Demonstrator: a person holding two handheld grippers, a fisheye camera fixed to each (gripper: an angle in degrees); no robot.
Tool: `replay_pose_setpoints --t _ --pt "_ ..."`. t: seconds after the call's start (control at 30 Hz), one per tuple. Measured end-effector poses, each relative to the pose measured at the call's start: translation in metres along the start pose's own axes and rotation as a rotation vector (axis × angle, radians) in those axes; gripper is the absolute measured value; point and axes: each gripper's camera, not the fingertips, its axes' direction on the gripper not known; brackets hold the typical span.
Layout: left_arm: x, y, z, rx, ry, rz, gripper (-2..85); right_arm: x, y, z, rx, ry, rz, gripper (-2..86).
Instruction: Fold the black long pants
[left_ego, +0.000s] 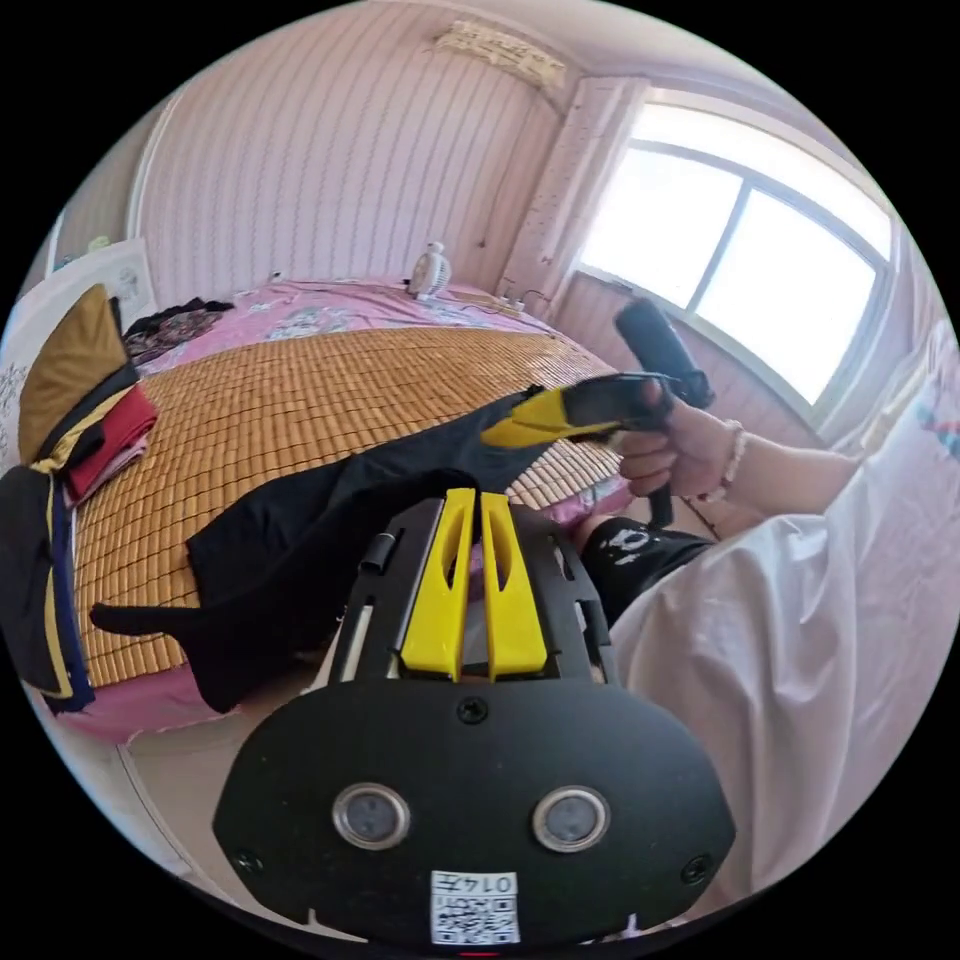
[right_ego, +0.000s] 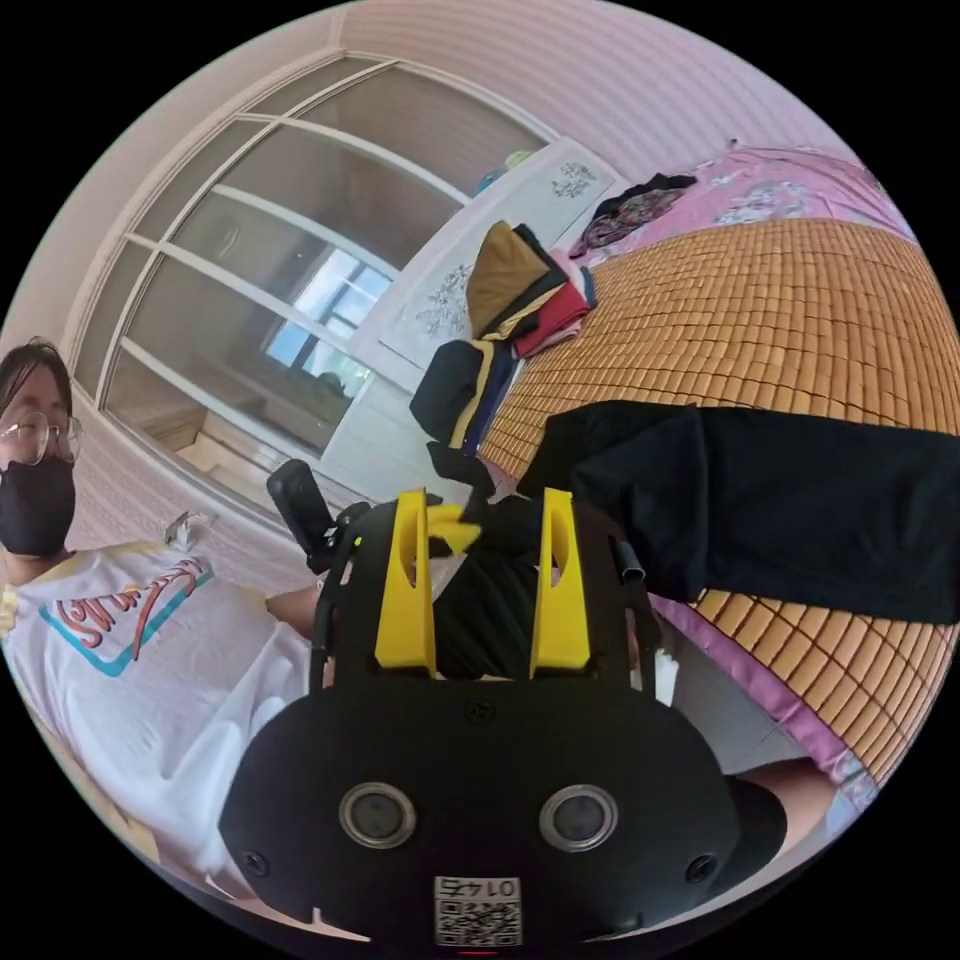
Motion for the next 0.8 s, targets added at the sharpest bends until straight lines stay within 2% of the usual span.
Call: replay_pose_setpoints --t 0.13,0.2,0.33,0.47,0.53,0.57,0.7,0.77,0.8 --pt "0.032 -0.002 0.02 -0.062 0.003 0.087 -1.0 -0.01 -0.004 0.041 -0.256 0.015 -0.035 14.3" --pt "0.033 -0.001 0.021 -0.081 0.034 0.082 -1.0 -0.012 0.003 0.039 -0.277 0.005 -0.033 14.1" --pt "0.03 0.003 0.011 -0.05 -0.018 0.06 -1.0 -0.009 0.032 -0.008 -0.163 0.145 0.062 15.0" --pt "0.02 0.003 0.001 0.018 -0.023 0.008 -1.0 0.0 0.076 -0.054 -0.025 0.048 0.22 16.2" --pt "0.007 -0.001 -0.004 0.074 0.014 -0.071 -1.0 -0.017 0.102 -0.072 0.068 -0.08 0.13 17.8" --pt "0.002 -0.002 -0.005 0.093 0.036 -0.095 -1.0 -0.024 0.107 -0.074 0.083 -0.083 0.096 18.1" --pt "-0.018 -0.033 -0.006 0.185 0.159 -0.142 -0.9 -0.069 0.111 -0.062 0.088 -0.019 -0.063 18.4" --pt "-0.02 -0.051 -0.005 0.204 0.212 -0.118 -0.7 -0.081 0.105 -0.056 0.114 0.044 -0.096 16.4" --pt "-0.023 -0.06 -0.004 0.213 0.253 -0.122 -0.5 -0.088 0.103 -0.056 0.142 0.1 -0.108 12.8"
